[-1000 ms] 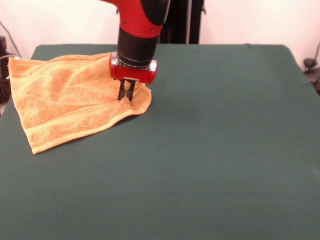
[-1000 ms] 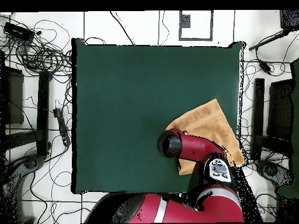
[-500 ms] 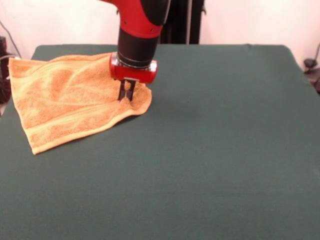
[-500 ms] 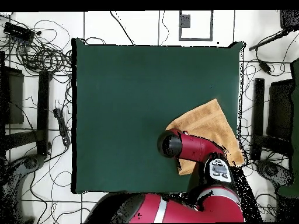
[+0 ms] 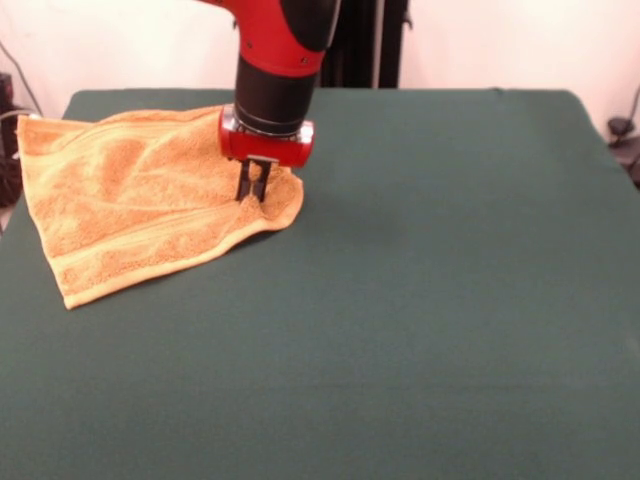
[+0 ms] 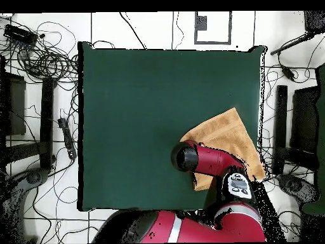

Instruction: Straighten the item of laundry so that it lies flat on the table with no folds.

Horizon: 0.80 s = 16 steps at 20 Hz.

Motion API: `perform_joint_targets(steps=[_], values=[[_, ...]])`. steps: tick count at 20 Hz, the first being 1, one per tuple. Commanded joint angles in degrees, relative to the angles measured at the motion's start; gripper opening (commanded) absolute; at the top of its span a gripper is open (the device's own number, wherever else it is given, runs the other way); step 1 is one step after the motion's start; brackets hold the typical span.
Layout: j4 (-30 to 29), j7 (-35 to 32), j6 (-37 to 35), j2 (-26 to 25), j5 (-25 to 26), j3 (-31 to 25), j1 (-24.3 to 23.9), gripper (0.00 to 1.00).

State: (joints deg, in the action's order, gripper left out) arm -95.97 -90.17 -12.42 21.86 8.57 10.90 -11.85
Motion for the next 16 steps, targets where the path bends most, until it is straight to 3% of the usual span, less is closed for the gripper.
perform_joint_targets(steps=[1,16], values=[[5.64,-13.01,3.4,-9.37,-6.52,-11.2,3.71,0.0],[8.06,-16.06,2.46,-10.65,-14.84,-7.42,9.4,0.0]])
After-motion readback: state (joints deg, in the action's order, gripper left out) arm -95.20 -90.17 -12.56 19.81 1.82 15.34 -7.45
